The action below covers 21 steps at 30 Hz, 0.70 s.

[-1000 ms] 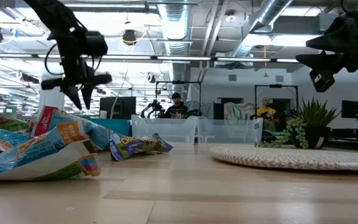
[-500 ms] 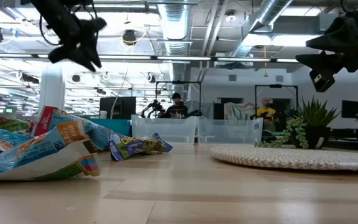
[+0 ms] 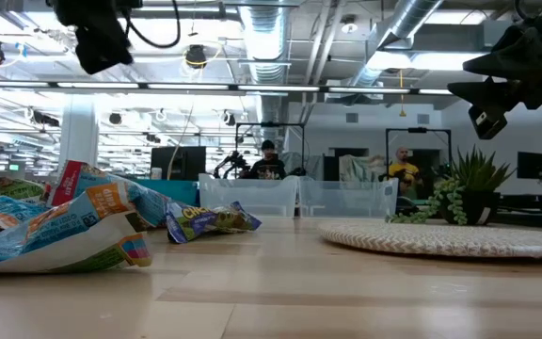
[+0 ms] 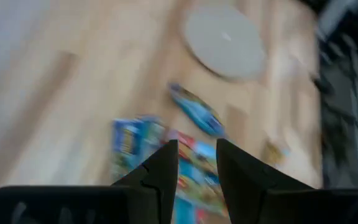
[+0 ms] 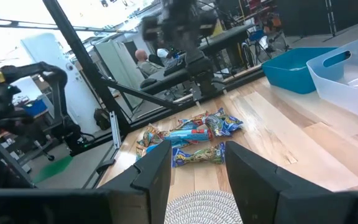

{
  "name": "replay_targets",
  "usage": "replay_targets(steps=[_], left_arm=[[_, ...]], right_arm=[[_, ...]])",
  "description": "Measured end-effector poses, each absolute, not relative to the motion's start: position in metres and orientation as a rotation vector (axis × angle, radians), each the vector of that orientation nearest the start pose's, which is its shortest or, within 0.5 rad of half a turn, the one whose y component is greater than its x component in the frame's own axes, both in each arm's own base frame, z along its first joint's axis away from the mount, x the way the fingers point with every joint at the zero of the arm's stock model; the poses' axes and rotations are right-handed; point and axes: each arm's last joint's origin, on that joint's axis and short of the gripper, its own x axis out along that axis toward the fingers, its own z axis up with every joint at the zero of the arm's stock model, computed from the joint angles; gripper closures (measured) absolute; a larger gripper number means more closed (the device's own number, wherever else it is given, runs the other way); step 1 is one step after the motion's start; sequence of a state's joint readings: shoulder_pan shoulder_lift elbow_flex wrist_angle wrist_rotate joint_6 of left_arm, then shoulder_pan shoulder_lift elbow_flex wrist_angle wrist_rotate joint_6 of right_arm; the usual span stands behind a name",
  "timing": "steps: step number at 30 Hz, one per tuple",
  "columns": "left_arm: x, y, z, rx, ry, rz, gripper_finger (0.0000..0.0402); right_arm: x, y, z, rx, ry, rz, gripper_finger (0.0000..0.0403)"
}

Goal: Pick and place Granola Bars by type
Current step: Put the yellow granola bar into the blue bin

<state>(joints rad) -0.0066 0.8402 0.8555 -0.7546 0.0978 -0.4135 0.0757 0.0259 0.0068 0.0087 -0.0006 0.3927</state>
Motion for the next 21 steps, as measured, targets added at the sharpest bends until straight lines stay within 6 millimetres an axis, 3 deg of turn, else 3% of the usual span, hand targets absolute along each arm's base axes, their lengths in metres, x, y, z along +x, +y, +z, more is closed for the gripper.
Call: replay_targets(steps=[11, 21], left_arm=[[0.148, -0.074, 0.285, -0.205, 0.962, -0.355, 0.0307], [0.136, -0.129, 0.264, -0.009, 1.119, -0.582, 0.0325]], right_arm=[[0.099, 0.007, 0.165, 0.392, 0.025, 0.073, 0.0260], [0.099, 0.008, 0.165, 0.392, 0.026, 0.073, 0.0259]])
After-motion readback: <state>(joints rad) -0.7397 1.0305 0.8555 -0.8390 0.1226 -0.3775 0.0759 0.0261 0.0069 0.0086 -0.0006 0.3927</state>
